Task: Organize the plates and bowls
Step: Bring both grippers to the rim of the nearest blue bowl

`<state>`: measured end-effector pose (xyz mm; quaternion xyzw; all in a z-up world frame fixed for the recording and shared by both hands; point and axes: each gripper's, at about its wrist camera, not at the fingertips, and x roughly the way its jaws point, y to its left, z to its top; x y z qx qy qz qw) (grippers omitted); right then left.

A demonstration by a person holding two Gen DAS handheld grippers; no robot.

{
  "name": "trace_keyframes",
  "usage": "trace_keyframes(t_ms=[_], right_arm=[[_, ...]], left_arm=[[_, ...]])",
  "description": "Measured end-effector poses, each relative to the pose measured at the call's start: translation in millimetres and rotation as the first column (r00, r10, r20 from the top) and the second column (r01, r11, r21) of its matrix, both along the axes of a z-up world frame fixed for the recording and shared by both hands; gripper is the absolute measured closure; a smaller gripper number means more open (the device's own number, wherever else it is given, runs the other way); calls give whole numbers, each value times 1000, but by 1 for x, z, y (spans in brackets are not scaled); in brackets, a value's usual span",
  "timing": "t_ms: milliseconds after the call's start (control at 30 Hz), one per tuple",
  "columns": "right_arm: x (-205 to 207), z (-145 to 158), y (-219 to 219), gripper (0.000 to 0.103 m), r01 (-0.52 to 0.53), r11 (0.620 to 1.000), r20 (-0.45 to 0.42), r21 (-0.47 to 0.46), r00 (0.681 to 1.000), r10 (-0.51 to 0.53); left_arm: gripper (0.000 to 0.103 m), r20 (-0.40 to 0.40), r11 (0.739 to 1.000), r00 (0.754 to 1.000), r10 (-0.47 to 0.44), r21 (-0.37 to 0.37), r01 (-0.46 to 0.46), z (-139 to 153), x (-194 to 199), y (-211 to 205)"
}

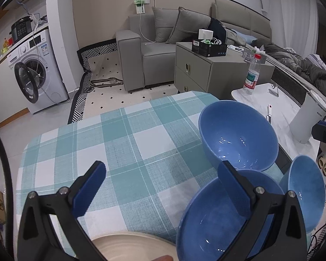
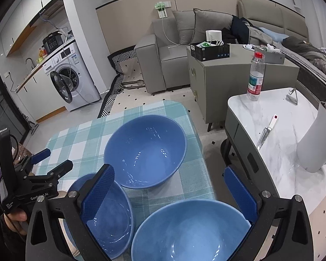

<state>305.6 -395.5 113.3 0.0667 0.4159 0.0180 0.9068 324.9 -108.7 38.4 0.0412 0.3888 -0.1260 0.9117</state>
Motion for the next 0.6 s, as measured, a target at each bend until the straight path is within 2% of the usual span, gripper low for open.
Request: trace_keyframes(t_ms=[233, 600], right_arm=[[17, -14, -2, 0, 4, 1000, -27, -2, 1000, -4], [37, -28, -9, 1, 18, 1000, -65, 2, 998, -17]], left_arm=[[0, -25, 1000, 1000, 5, 1, -5, -6, 15, -4], [0, -73, 999, 997, -36, -24, 34, -13, 37, -24]])
